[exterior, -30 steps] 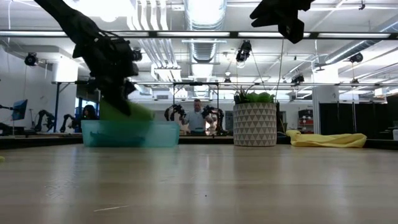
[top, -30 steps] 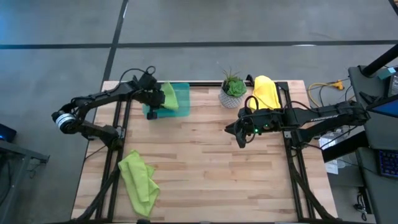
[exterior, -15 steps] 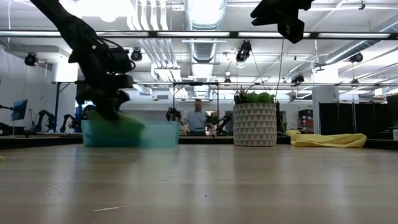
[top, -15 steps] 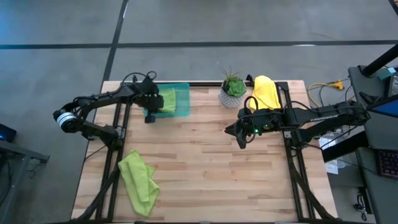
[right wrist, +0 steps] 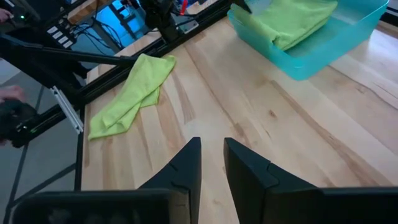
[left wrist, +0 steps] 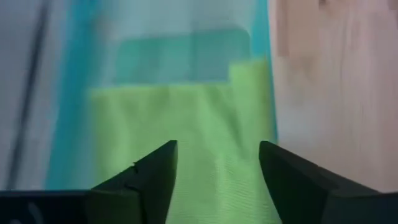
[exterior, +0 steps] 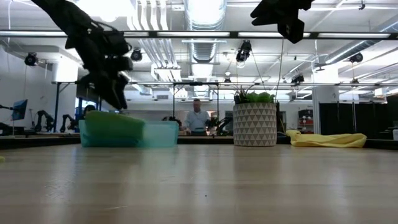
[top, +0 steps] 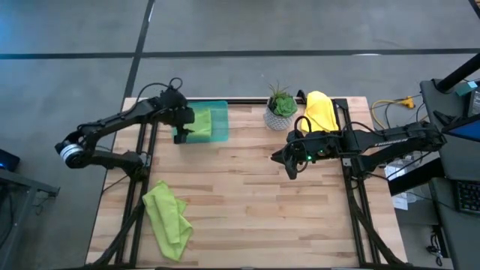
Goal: Fold microfiber towels
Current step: Put the green microfiber cloth into the blue bin
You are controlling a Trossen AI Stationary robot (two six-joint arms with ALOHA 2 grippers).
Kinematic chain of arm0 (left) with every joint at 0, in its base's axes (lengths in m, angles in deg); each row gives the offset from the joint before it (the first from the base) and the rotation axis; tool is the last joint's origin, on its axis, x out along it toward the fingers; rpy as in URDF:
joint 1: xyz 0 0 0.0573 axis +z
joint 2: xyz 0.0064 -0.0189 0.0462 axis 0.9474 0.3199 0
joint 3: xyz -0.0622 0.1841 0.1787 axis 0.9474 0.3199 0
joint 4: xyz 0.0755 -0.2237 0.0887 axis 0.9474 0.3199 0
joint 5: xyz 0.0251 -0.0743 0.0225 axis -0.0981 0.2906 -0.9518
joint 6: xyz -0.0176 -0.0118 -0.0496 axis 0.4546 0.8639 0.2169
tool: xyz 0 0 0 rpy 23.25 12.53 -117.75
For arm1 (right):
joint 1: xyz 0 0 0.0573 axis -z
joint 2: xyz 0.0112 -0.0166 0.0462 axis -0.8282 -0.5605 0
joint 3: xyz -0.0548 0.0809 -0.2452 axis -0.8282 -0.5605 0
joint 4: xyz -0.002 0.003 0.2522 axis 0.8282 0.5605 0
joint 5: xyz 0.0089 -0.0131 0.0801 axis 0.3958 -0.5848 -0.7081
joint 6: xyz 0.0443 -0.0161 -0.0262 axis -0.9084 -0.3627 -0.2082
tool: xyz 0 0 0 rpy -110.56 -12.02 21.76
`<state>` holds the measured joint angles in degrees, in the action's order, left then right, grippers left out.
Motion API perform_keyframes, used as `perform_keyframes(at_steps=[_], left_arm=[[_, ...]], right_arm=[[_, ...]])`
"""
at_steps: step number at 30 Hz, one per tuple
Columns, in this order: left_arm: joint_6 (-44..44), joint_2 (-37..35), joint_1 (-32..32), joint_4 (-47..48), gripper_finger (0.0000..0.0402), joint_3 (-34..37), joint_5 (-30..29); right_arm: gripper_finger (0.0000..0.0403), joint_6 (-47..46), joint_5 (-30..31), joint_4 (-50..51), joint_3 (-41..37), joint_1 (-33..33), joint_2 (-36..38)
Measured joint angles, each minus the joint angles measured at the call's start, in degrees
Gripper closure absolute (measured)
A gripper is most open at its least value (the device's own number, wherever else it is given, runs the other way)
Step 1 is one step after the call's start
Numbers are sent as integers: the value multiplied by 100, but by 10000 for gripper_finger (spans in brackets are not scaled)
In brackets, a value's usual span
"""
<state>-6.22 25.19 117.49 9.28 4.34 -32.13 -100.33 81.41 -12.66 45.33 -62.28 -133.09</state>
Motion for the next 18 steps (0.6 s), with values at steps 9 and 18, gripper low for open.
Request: perform_keyframes(at_steps=[9, 18], left_arm=[[4, 104, 0, 283, 262, -38, -361], [297, 1169, -4, 612, 390, -141, -496]], right_arm=[[338, 97, 2, 1, 0, 0, 0], [339, 190, 2, 0, 0, 2, 0]])
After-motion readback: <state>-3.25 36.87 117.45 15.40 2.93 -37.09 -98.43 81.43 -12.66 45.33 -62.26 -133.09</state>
